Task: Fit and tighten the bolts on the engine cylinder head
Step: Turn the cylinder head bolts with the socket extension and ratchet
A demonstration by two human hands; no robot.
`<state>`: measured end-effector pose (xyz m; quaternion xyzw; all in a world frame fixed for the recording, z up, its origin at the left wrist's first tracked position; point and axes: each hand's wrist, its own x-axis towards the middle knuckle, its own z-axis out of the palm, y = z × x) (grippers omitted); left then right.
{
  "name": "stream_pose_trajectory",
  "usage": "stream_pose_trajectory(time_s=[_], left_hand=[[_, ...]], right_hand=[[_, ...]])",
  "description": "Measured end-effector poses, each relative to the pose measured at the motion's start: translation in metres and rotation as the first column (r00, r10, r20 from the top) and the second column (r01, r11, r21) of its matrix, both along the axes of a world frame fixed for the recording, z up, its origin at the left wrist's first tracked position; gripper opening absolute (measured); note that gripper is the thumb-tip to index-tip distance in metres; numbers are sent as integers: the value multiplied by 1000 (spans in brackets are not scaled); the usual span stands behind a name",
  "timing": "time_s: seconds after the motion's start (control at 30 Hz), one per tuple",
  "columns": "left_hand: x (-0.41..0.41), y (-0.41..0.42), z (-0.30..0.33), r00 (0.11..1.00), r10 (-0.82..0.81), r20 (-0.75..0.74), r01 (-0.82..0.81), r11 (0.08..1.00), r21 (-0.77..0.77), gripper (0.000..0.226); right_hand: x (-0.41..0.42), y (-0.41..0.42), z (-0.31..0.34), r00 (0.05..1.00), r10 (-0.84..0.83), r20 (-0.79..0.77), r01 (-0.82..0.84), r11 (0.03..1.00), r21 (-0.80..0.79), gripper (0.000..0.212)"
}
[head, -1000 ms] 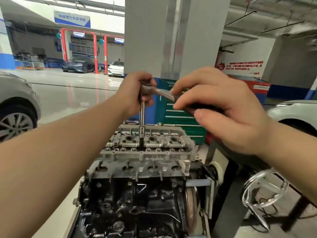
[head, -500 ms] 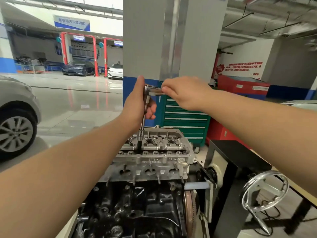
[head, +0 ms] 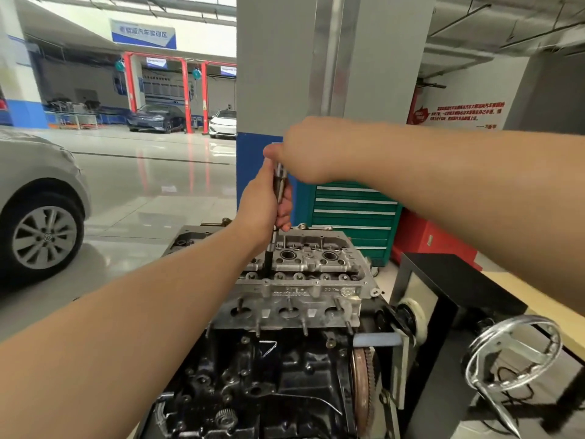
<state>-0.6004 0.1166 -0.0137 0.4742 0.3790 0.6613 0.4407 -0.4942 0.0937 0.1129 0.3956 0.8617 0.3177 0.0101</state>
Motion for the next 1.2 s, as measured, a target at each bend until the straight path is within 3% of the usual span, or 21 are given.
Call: stream_pose_trajectory(time_s=[0.07, 0.17, 0.23, 0.3, 0.37, 0.43, 0.5, 0.6, 0.67, 0.77, 0.87, 0.9, 0.97, 1.03, 1.1, 1.2], left_hand=[[1, 1, -4, 998, 59, -10, -59, 998, 21, 75], [-5, 1, -5, 999, 45, 13, -45, 998, -47, 78], [-12, 0, -5, 998, -62, 2, 62, 995, -84, 78], [-16, -3, -5, 987, -159, -31, 155, 983, -96, 76], [-16, -5, -3, 973, -217, -74, 209, 972, -103, 75], [-14, -8, 0, 973, -209, -94, 199, 975, -102, 75], [-10, -10, 0, 992, -91, -87, 83, 992, -93, 75], [0, -6, -11, 976, 194, -97, -203, 974, -95, 73], [7, -5, -20, 969, 242, -45, -245, 965, -94, 67], [-1, -6, -22, 996, 81, 36, -78, 994, -82, 58], [-24, -7, -17, 961, -274, -47, 268, 958, -99, 59], [-27, -9, -15, 947, -312, -73, 304, 947, -107, 60], [-23, -13, -12, 973, -201, -113, 188, 975, -115, 64], [-9, -17, -14, 994, 68, -89, -78, 990, -119, 65], [5, -16, -21, 969, 247, 20, -241, 960, -144, 60], [21, -14, -28, 938, 347, 5, -344, 932, -113, 55]], right_hand=[[-16, -15, -8, 997, -39, 64, 31, 993, 118, 37], [-15, -13, -3, 1000, 5, 12, -6, 997, 82, 33], [-7, -6, 9, 996, 40, -74, -50, 989, -139, 26], [5, -3, 22, 969, 21, -245, -121, 909, -399, 29], [16, -2, 27, 969, 62, -241, -171, 869, -463, 32], [21, 3, 27, 965, 88, -248, -197, 864, -463, 38], [18, 6, 25, 975, 68, -212, -150, 905, -398, 41], [6, 6, 11, 989, -22, -144, -8, 979, -202, 47], [0, 3, -4, 987, -21, -160, 12, 998, -56, 43], [-2, -2, -8, 962, 51, -267, -69, 996, -59, 44], [10, -4, 15, 954, 124, -274, -218, 913, -345, 36], [14, -6, 19, 955, 134, -263, -234, 886, -401, 35], [18, -3, 21, 960, 138, -245, -231, 884, -405, 42], [16, 5, 14, 973, 111, -201, -173, 930, -324, 42], [9, 7, 5, 980, 39, -196, -77, 979, -189, 42], [-6, -4, -13, 996, 16, -89, -4, 992, 129, 35]])
